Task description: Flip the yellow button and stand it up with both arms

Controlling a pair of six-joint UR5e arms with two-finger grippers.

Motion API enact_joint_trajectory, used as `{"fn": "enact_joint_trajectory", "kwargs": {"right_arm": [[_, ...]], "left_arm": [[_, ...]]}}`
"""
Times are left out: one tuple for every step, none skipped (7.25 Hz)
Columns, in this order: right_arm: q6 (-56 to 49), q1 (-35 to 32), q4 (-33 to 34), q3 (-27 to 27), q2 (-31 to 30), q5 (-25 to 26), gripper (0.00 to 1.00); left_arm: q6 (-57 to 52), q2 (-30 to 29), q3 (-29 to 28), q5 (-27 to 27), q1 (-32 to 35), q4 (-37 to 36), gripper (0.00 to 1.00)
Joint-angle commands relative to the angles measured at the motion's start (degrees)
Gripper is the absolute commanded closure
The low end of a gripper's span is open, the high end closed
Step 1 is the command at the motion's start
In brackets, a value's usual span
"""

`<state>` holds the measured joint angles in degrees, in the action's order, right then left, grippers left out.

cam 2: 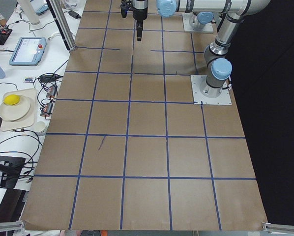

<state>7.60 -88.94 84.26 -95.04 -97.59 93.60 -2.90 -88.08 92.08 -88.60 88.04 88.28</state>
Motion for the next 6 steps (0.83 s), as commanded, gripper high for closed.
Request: {"fn": "enact_joint_trajectory", "kwargs": {"right_arm": [[-0.3, 0.0, 0.3, 0.1, 0.0, -1.0, 0.0], [-0.3, 0.0, 0.4, 0.1, 0.0, -1.4, 0.0], [-0.3, 0.1, 0.4, 0.3, 0.0, -3.2, 0.0], [-0.2, 0.1, 0.4, 0.3, 0.0, -2.9, 0.0], [-0.2, 0.1, 0.4, 0.3, 0.0, -2.5, 0.0], [-0.1, 0.1, 0.4, 0.3, 0.0, -2.5, 0.0]], "left_arm": [[0.0, -0.3, -0.1, 0.0, 0.0, 0.1, 0.0], [0.0, -0.5, -0.2, 0.1, 0.0, 0.1, 0.0], [0.1, -0.5, -0.2, 0.1, 0.1, 0.1, 0.0], [0.3, -0.5, -0.2, 0.1, 0.1, 0.1, 0.0], [0.4, -0.5, -0.2, 0.1, 0.1, 0.1, 0.0], [0.4, -0.5, -0.2, -0.1, 0.1, 0.1, 0.0]]}}
